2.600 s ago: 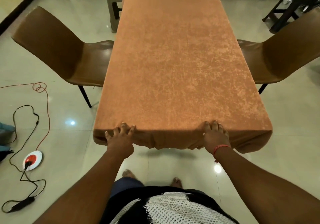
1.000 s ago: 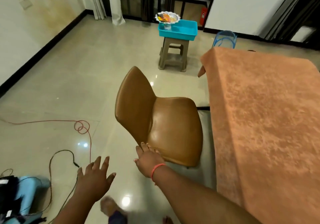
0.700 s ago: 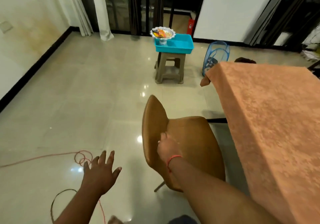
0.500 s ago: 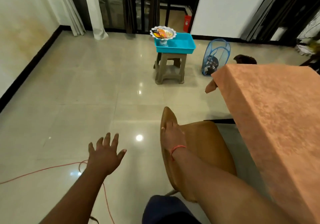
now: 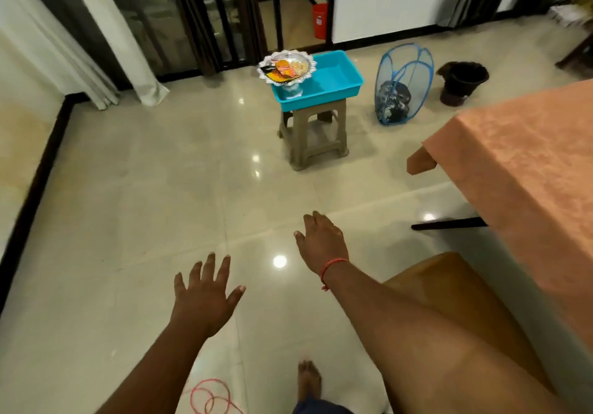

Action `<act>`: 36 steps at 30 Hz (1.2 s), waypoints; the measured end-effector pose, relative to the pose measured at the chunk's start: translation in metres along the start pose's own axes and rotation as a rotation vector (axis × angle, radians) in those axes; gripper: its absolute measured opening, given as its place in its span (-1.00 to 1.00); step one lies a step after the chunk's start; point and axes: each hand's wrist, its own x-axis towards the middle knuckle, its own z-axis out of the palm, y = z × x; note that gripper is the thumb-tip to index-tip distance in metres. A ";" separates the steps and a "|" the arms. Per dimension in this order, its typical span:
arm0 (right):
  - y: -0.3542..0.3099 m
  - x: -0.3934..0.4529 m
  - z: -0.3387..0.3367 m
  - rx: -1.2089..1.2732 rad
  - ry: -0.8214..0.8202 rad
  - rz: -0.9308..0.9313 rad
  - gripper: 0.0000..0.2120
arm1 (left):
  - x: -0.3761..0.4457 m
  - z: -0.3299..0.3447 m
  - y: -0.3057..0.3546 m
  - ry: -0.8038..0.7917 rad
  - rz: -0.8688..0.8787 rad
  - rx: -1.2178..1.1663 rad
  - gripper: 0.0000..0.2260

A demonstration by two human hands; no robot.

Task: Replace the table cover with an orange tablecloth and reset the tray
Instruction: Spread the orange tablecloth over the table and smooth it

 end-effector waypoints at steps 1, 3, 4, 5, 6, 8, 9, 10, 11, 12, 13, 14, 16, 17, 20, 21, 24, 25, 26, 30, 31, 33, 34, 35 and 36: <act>-0.001 0.014 -0.002 0.001 -0.009 0.022 -0.49 | 0.019 -0.010 -0.004 -0.014 0.009 0.007 -0.15; 0.000 0.039 -0.004 -0.003 -0.013 0.078 -0.48 | 0.058 -0.026 -0.006 0.001 0.059 0.010 -0.14; 0.000 0.052 -0.006 -0.010 -0.021 0.111 -0.47 | 0.081 -0.035 -0.007 0.013 0.091 0.005 -0.14; 0.001 0.065 -0.008 -0.017 -0.034 0.138 -0.46 | 0.102 -0.045 -0.007 0.027 0.119 0.001 -0.14; 0.001 0.081 -0.011 -0.018 -0.041 0.168 -0.45 | 0.130 -0.057 -0.006 0.029 0.148 0.003 -0.14; -0.001 0.112 -0.019 -0.002 -0.052 0.232 -0.42 | 0.183 -0.077 -0.005 0.057 0.209 0.008 -0.17; -0.002 0.126 -0.024 0.008 -0.051 0.263 -0.40 | 0.209 -0.086 -0.003 0.082 0.246 0.010 -0.20; -0.004 0.138 -0.028 0.012 -0.051 0.285 -0.38 | 0.231 -0.096 -0.002 0.099 0.270 0.013 -0.22; -0.005 0.153 -0.034 0.017 -0.045 0.317 -0.37 | 0.256 -0.107 -0.001 0.103 0.302 0.008 -0.23; -0.007 0.165 -0.040 0.028 -0.047 0.351 -0.35 | 0.277 -0.118 0.000 0.107 0.338 0.004 -0.23; -0.009 0.177 -0.046 0.050 -0.046 0.391 -0.34 | 0.297 -0.128 -0.001 0.111 0.383 0.014 -0.21; -0.012 0.188 -0.050 0.075 -0.031 0.433 -0.33 | 0.316 -0.138 -0.003 0.124 0.431 0.025 -0.20; -0.018 0.209 -0.057 0.111 0.000 0.493 -0.31 | 0.352 -0.156 -0.006 0.127 0.499 0.056 -0.22; -0.021 0.218 -0.060 0.122 0.005 0.511 -0.31 | 0.370 -0.165 -0.008 0.109 0.507 0.059 -0.25; -0.017 0.239 -0.061 0.135 -0.006 0.579 -0.30 | 0.417 -0.184 -0.003 0.072 0.521 0.060 -0.31; -0.009 0.248 -0.062 0.135 -0.008 0.610 -0.29 | 0.433 -0.190 0.004 0.064 0.544 0.069 -0.32; 0.020 0.278 -0.068 0.156 -0.015 0.702 -0.29 | 0.481 -0.205 0.036 0.039 0.605 0.095 -0.31; 0.031 0.288 -0.070 0.163 -0.018 0.716 -0.29 | 0.494 -0.208 0.047 0.035 0.613 0.100 -0.31; 0.045 0.301 -0.071 0.169 -0.017 0.729 -0.30 | 0.511 -0.211 0.062 0.032 0.624 0.106 -0.31; 0.097 0.350 -0.082 0.202 -0.060 0.795 -0.30 | 0.564 -0.226 0.118 -0.015 0.689 0.166 -0.31; 0.109 0.362 -0.087 0.217 -0.062 0.806 -0.30 | 0.576 -0.233 0.134 -0.018 0.703 0.169 -0.32; 0.135 0.383 -0.102 0.229 -0.058 0.810 -0.30 | 0.601 -0.250 0.169 -0.001 0.739 0.168 -0.29; 0.149 0.392 -0.111 0.239 -0.050 0.823 -0.30 | 0.612 -0.259 0.186 0.005 0.762 0.176 -0.25; 0.160 0.399 -0.120 0.248 -0.040 0.840 -0.31 | 0.620 -0.267 0.201 0.015 0.786 0.193 -0.19; 0.174 0.406 -0.129 0.265 -0.027 0.863 -0.31 | 0.628 -0.274 0.218 0.002 0.809 0.228 -0.14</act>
